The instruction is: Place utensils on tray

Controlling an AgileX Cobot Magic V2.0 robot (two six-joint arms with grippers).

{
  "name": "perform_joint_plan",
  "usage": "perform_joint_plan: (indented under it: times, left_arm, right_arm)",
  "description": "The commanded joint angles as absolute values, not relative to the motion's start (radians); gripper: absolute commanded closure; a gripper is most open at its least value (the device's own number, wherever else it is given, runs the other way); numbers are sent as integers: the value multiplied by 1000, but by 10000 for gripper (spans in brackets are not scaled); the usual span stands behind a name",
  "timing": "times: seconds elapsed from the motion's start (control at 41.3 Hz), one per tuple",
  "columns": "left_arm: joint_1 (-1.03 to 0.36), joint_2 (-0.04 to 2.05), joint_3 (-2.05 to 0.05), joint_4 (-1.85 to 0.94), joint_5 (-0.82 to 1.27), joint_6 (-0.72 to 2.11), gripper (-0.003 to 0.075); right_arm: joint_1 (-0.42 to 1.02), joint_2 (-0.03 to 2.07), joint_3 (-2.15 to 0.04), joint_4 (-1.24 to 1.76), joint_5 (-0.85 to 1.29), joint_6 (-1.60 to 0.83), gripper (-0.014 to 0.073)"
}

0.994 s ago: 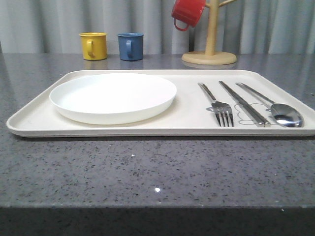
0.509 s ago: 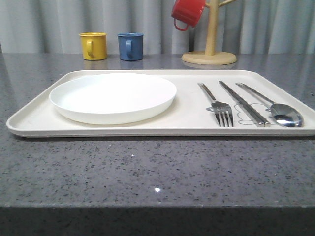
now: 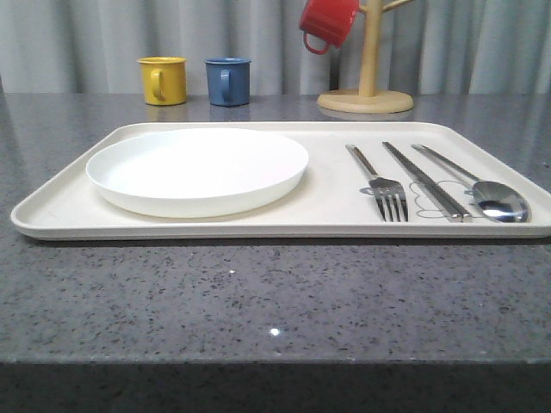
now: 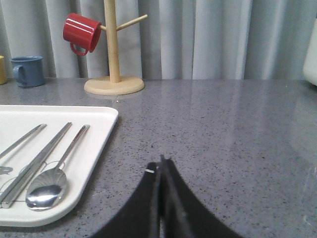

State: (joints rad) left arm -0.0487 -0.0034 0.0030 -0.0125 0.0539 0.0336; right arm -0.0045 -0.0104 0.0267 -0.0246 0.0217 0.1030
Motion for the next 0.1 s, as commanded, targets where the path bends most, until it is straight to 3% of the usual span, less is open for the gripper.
perform_joint_plan:
  times: [0.0, 0.073]
  left_arm:
    - [-49, -23, 20, -22, -28, 22, 740]
    - [-49, -23, 20, -22, -28, 22, 740]
  right_arm:
    - [-8, -27, 28, -33, -63, 103, 661]
    - [-8, -27, 28, -33, -63, 103, 661]
